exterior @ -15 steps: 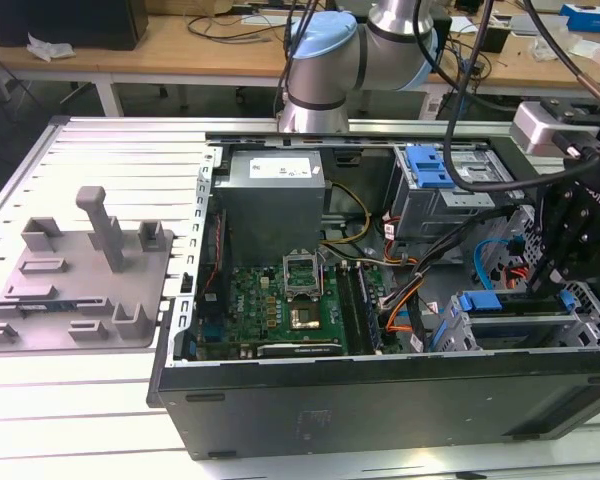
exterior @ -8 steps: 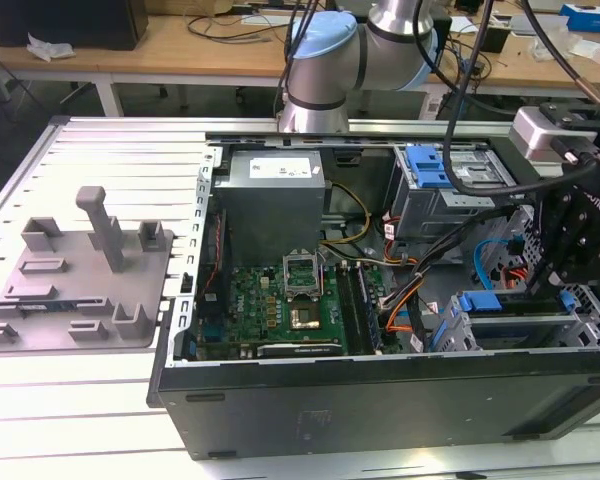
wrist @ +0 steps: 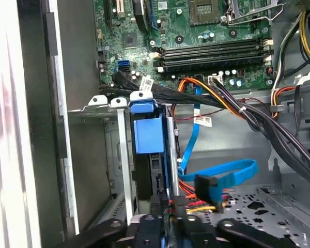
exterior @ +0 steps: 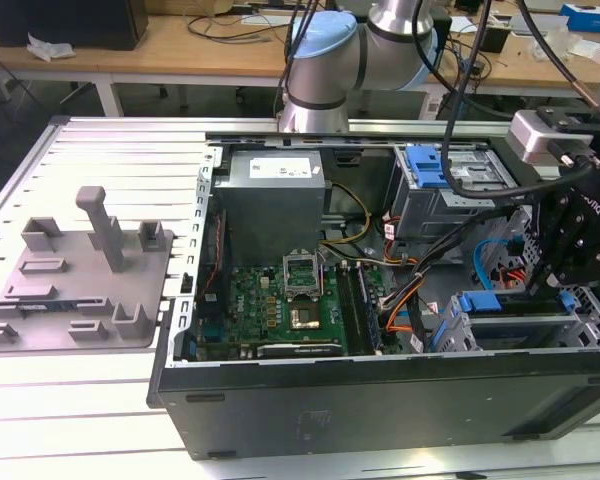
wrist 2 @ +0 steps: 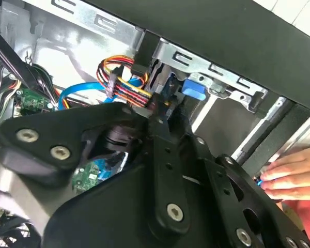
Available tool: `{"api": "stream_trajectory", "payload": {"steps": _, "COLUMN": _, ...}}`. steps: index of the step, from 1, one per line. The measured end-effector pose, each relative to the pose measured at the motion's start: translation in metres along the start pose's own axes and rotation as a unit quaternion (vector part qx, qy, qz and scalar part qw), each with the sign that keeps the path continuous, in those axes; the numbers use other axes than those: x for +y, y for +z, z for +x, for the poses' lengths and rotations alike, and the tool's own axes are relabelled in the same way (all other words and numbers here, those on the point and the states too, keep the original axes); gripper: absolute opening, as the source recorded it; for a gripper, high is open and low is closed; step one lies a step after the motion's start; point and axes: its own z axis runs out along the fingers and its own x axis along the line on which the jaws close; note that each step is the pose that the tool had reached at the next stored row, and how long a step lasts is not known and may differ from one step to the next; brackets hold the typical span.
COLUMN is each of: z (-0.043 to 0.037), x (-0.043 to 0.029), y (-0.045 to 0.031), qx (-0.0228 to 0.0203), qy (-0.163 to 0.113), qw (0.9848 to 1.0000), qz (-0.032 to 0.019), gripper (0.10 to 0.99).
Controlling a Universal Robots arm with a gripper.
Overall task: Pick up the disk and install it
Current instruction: 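Insert the first disk wire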
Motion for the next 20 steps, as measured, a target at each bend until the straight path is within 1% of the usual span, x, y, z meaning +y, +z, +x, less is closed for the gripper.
{"api": "stream_trajectory", "payload": {"steps": 1, "z": 0.0009, "x": 0.0004, "y": -0.0104, "qx": 0.0019, "qy": 0.0, "qw": 1.0, "qz": 0.0003, "gripper": 0.294}}
{"api": "stream_trajectory", "payload": {"steps": 2, "z": 0.0019, "x": 0.0005, "y": -0.0212, "qx": 0.0049, "qy": 0.0, "qw": 1.0, "qz": 0.0006, "gripper": 0.42}}
{"api": "stream_trajectory", "payload": {"steps": 3, "z": 0.0026, "x": 0.0006, "y": -0.0296, "qx": 0.0073, "qy": 0.0, "qw": 1.0, "qz": 0.0008, "gripper": 0.478}}
{"api": "stream_trajectory", "payload": {"steps": 4, "z": 0.0034, "x": 0.0006, "y": -0.038, "qx": 0.0088, "qy": 0.0, "qw": 1.0, "qz": 0.0009, "gripper": 0.596}}
{"api": "stream_trajectory", "payload": {"steps": 5, "z": 0.004, "x": 0.0006, "y": -0.0478, "qx": 0.0106, "qy": 0.0, "qw": 0.9999, "qz": 0.0011, "gripper": 0.659}}
{"api": "stream_trajectory", "payload": {"steps": 6, "z": 0.0043, "x": 0.0006, "y": -0.0537, "qx": 0.0117, "qy": 0.0, "qw": 0.9999, "qz": 0.0012, "gripper": 0.718}}
{"api": "stream_trajectory", "payload": {"steps": 7, "z": 0.0042, "x": 0.0006, "y": -0.0538, "qx": 0.0122, "qy": 0.0, "qw": 0.9999, "qz": 0.0013, "gripper": 0.784}}
{"api": "stream_trajectory", "payload": {"steps": 20, "z": 0.0042, "x": 0.0006, "y": -0.0539, "qx": 0.0129, "qy": 0.0, "qw": 0.9999, "qz": 0.0013, "gripper": 0.784}}
